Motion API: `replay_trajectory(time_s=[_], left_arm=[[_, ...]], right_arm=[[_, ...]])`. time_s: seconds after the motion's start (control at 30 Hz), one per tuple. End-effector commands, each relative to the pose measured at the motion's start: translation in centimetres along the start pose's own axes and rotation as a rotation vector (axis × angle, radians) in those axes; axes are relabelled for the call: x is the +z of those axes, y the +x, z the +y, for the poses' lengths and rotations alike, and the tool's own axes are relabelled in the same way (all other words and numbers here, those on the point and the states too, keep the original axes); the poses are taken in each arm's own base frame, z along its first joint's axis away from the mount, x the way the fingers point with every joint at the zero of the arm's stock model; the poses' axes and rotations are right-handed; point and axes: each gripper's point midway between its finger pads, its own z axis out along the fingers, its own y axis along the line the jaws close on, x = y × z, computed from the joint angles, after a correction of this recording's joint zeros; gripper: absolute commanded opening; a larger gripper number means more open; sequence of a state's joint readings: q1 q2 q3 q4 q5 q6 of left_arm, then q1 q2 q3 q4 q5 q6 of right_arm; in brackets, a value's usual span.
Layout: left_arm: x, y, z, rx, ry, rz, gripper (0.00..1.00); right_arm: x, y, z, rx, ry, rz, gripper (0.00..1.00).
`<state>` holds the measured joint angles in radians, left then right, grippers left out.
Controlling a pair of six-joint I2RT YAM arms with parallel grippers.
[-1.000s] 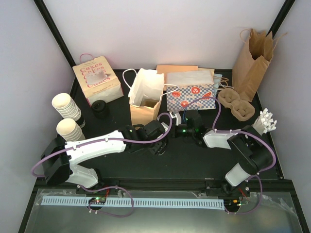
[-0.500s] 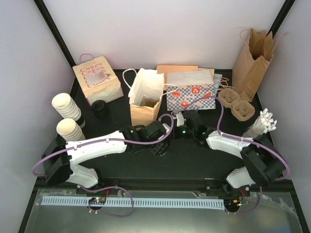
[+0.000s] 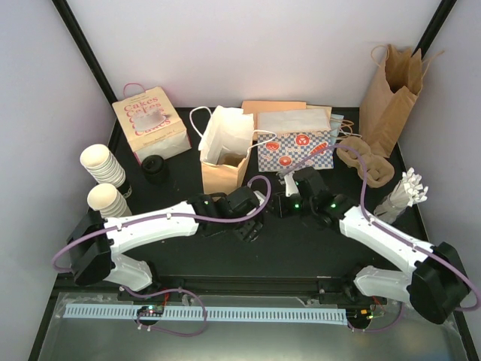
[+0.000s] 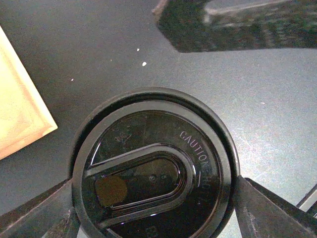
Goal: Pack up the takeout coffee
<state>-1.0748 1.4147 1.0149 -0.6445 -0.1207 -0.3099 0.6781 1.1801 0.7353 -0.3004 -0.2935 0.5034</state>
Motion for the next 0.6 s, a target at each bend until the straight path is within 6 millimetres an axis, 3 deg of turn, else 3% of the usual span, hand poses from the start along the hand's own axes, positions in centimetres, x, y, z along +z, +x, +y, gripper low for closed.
replay_trajectory(time_s=[0.0, 0.23, 0.57], left_arm=[[1.1, 4.0, -0.6, 0.013, 0.027, 0.172, 0.87], [-0.2, 2.1, -0.5, 0.013, 0.006, 0.138, 0.99], [-3.1, 0.0, -0.3, 0.004, -0.002, 0.068, 0.99]], right_arm=[[-1.2, 0.9, -0.5, -0.035, 0.026, 0.012, 0.4], [-2.1, 0.9, -0.6, -0.05, 0.037, -0.01, 0.42], [-2.2, 1.1, 0.0, -0.087, 0.006, 0.005, 0.43]])
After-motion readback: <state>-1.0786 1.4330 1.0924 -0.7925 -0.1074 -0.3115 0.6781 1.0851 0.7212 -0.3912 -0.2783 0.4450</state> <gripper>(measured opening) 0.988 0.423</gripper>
